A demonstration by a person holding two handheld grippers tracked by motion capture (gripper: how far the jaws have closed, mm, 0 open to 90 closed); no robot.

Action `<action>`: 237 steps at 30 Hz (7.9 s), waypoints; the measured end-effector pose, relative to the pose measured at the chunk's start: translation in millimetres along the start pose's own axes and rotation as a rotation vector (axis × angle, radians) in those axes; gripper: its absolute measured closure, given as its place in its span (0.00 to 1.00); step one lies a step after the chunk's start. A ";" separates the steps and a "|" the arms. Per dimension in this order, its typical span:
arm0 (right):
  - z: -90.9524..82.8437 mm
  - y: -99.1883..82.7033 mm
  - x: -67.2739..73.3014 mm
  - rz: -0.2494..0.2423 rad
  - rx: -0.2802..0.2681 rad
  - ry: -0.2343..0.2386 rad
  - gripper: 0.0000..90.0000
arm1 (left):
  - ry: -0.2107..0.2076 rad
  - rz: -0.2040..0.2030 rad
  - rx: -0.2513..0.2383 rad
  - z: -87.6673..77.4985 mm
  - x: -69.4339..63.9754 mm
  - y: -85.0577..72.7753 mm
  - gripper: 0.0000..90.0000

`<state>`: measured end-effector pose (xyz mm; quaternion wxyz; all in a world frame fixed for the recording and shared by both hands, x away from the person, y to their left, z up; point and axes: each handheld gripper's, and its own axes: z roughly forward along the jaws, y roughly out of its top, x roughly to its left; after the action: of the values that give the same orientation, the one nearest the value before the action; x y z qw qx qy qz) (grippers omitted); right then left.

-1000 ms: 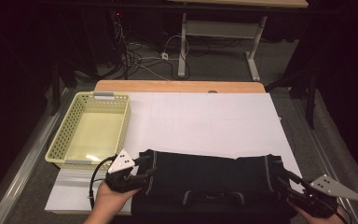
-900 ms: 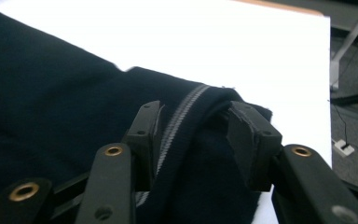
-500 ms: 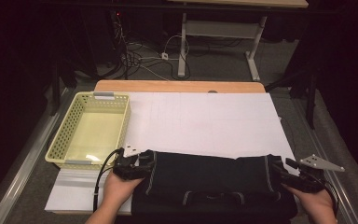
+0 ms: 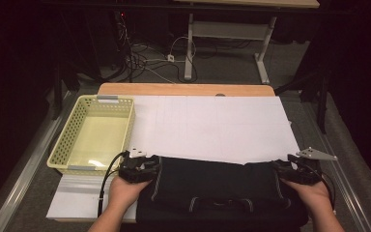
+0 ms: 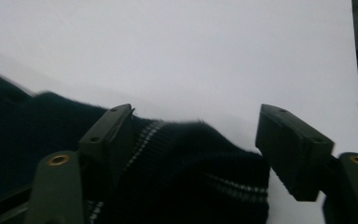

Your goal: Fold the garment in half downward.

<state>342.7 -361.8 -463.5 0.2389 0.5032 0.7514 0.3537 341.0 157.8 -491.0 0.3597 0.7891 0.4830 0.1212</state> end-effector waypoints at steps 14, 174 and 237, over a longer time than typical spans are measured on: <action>-3.5 -16.8 -1.5 0.037 0.045 0.147 0.78 | -0.107 0.035 -0.024 -1.3 -2.7 -2.9 0.80; -132.5 -115.5 50.4 -0.094 -0.147 0.123 0.51 | -0.351 0.249 -0.109 -70.4 -81.2 -84.7 0.50; -23.5 -19.2 -12.5 -0.013 -0.064 -0.044 0.06 | -0.018 0.051 -0.021 23.8 -16.7 28.6 0.00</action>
<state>319.4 -384.9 -463.4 0.2737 0.4979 0.7376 0.3649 364.7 125.0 -485.7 0.3690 0.7985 0.4580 0.1283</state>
